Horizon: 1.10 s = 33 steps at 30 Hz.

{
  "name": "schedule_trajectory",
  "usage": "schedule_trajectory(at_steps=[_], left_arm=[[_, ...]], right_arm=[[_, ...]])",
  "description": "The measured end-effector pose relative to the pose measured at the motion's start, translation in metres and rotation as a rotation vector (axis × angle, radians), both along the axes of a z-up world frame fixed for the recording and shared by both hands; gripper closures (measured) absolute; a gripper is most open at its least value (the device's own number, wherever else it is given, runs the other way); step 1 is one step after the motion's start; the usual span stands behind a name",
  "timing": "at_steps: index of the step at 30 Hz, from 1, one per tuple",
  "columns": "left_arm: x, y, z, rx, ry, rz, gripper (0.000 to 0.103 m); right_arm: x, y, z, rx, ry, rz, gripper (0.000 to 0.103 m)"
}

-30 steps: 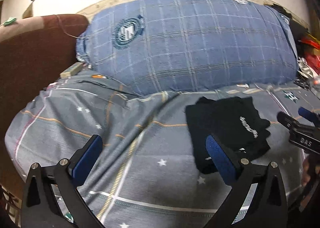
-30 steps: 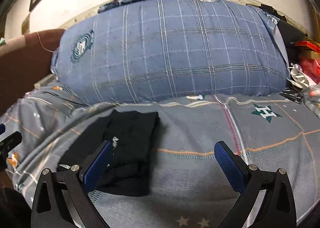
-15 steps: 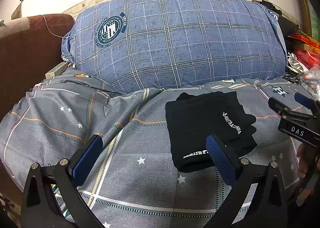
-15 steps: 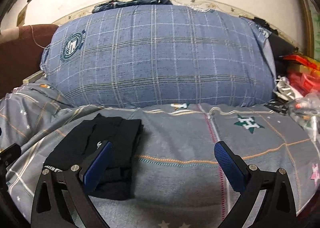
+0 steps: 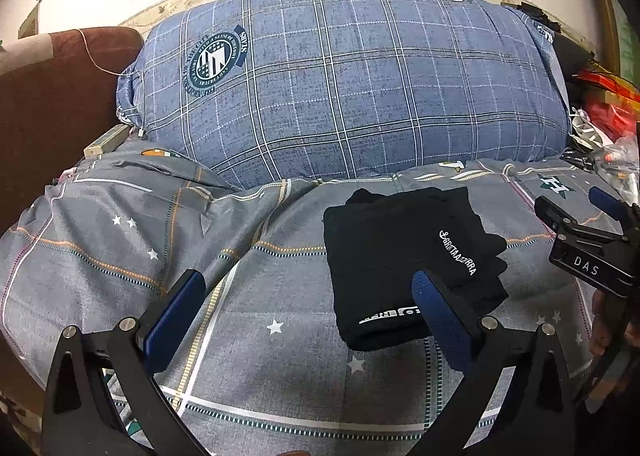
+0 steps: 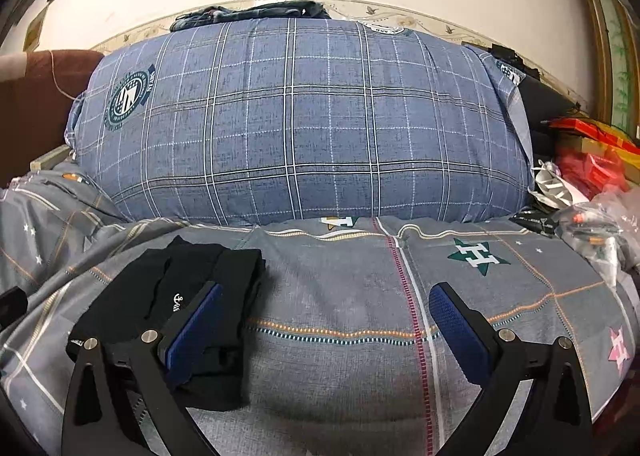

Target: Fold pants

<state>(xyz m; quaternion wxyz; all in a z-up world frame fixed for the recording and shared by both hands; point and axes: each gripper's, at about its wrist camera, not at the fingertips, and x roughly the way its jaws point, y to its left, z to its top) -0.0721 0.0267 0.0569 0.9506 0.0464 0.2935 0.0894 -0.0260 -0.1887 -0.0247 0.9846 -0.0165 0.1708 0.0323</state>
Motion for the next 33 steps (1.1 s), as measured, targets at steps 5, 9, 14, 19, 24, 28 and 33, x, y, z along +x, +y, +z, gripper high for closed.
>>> schedule_trajectory(at_steps=[5, 9, 14, 19, 24, 28, 33], left_arm=[[0.000, 0.002, 0.000, -0.019, 0.003, 0.006, 0.000], [0.001, 0.007, 0.002, -0.043, 0.007, 0.011, 0.000], [-0.008, 0.023, 0.022, -0.025, -0.038, 0.054, 0.000], [-0.038, 0.052, 0.056, 0.014, -0.161, 0.118, 0.000], [-0.055, 0.086, 0.069, -0.020, -0.194, 0.167, 0.000], [-0.063, 0.101, 0.067, -0.023, -0.190, 0.194, 0.000], [-0.075, 0.109, 0.069, -0.017, -0.208, 0.196, 0.000]], right_arm=[[0.003, -0.001, -0.002, 0.004, 0.005, 0.007, 0.001], [0.002, 0.000, -0.003, -0.010, 0.000, 0.017, 0.001], [-0.001, 0.000, -0.006, -0.029, -0.039, 0.021, 0.001], [-0.003, -0.007, -0.007, 0.036, -0.091, 0.006, 0.001], [-0.010, 0.002, 0.003, 0.050, -0.138, -0.010, 0.001], [-0.025, 0.022, 0.020, 0.025, -0.161, 0.018, 0.001], [-0.049, 0.058, 0.047, -0.006, -0.201, 0.108, 0.001]])
